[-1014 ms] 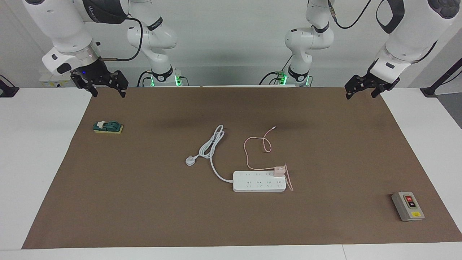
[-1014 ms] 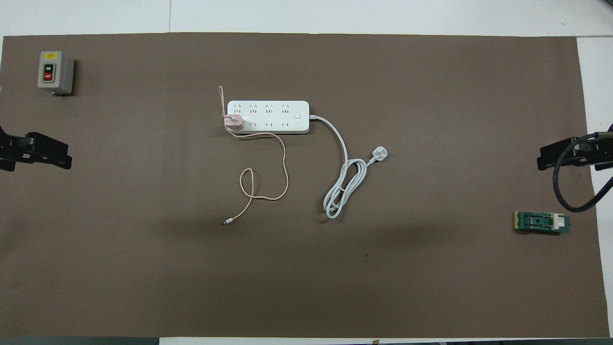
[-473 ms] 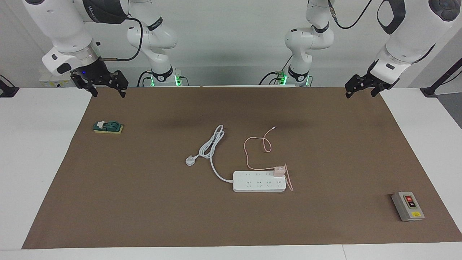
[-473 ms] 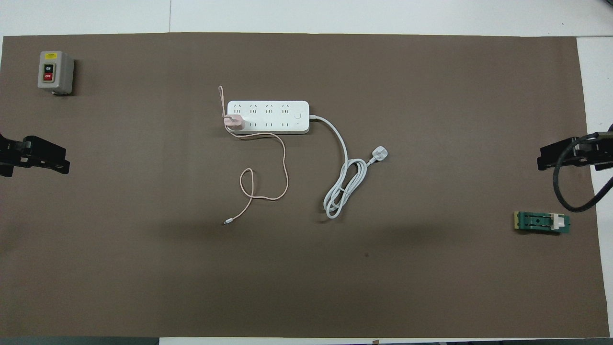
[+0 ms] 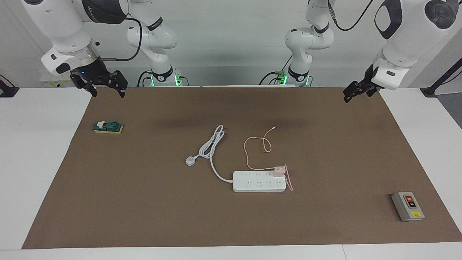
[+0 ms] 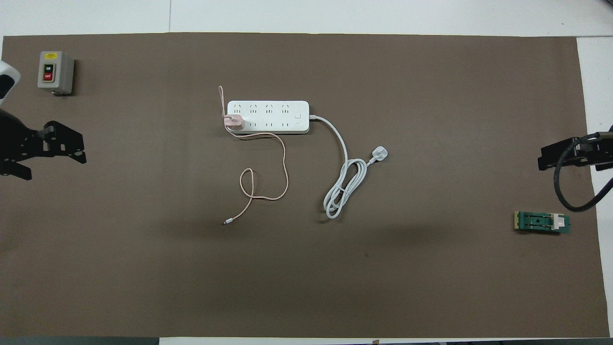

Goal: Unplug charger and place it aside
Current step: 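Reach the left gripper to the pink charger while the right gripper reaches the strip, then grasp the pink charger with the left gripper while the right gripper holds the strip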

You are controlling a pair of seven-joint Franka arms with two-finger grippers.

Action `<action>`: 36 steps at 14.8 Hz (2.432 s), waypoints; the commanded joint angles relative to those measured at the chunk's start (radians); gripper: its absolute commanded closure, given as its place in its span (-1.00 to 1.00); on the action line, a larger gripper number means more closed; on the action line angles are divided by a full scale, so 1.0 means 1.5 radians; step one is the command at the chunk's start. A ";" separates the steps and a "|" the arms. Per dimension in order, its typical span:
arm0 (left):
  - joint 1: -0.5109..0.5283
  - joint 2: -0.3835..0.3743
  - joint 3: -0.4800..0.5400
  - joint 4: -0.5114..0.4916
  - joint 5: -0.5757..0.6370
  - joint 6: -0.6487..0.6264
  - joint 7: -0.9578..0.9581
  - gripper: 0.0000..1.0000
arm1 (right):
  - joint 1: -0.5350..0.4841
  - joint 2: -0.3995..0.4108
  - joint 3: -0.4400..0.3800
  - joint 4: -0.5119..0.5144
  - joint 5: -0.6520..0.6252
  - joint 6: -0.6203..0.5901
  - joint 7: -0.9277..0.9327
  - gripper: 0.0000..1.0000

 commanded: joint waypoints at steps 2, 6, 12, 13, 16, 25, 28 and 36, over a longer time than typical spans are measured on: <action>-0.050 0.138 0.011 0.154 -0.006 -0.023 -0.208 -1.00 | -0.001 -0.015 0.011 -0.028 0.011 0.010 0.033 -1.00; -0.080 0.172 0.009 0.147 -0.048 0.086 -0.529 -1.00 | 0.065 -0.008 0.011 -0.066 0.057 0.066 0.233 -1.00; -0.121 0.156 0.009 0.002 -0.054 0.259 -0.788 -1.00 | 0.160 0.080 0.011 -0.066 0.160 0.172 0.524 -1.00; -0.124 0.159 0.009 -0.022 -0.051 0.280 -0.844 -1.00 | 0.181 0.101 0.011 -0.064 0.174 0.199 0.578 -1.00; -0.145 0.157 0.009 -0.099 -0.049 0.388 -0.934 -1.00 | 0.229 0.165 0.011 -0.064 0.195 0.298 0.708 -1.00; -0.197 0.235 0.011 -0.089 -0.046 0.492 -1.002 -1.00 | 0.306 0.360 0.011 0.002 0.317 0.509 0.908 -1.00; -0.210 0.263 0.011 -0.077 -0.048 0.532 -1.044 -1.00 | 0.308 0.403 0.011 0.034 0.359 0.527 0.933 -1.00; -0.217 0.276 0.011 -0.057 -0.038 0.547 -1.048 -0.88 | 0.324 0.549 0.007 0.206 0.409 0.496 1.012 -1.00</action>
